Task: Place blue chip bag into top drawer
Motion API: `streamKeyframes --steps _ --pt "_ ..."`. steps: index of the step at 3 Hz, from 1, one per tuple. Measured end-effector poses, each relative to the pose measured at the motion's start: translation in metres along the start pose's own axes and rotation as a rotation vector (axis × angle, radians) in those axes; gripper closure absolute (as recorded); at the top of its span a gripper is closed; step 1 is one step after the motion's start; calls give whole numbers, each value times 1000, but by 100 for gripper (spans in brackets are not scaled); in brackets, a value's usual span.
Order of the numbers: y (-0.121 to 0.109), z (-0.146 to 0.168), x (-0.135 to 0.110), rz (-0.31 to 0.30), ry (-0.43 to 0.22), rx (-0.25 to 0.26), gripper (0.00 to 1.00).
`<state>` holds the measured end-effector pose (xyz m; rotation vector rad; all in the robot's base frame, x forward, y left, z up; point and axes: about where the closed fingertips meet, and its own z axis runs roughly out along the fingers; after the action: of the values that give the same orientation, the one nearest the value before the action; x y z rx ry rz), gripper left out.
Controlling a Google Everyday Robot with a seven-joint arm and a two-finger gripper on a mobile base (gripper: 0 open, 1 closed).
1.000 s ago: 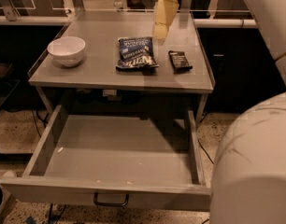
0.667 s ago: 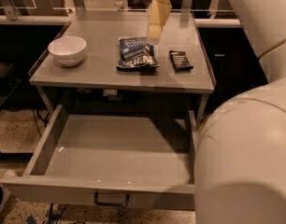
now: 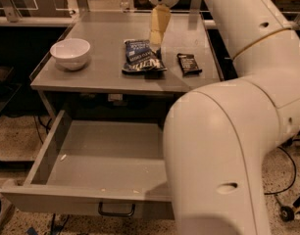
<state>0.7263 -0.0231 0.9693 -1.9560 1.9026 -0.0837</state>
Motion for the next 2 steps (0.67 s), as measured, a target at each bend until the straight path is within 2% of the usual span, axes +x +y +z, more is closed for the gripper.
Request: streamKeyframes --steps 2 --pt "-17 35 14 3 29 -5 0"
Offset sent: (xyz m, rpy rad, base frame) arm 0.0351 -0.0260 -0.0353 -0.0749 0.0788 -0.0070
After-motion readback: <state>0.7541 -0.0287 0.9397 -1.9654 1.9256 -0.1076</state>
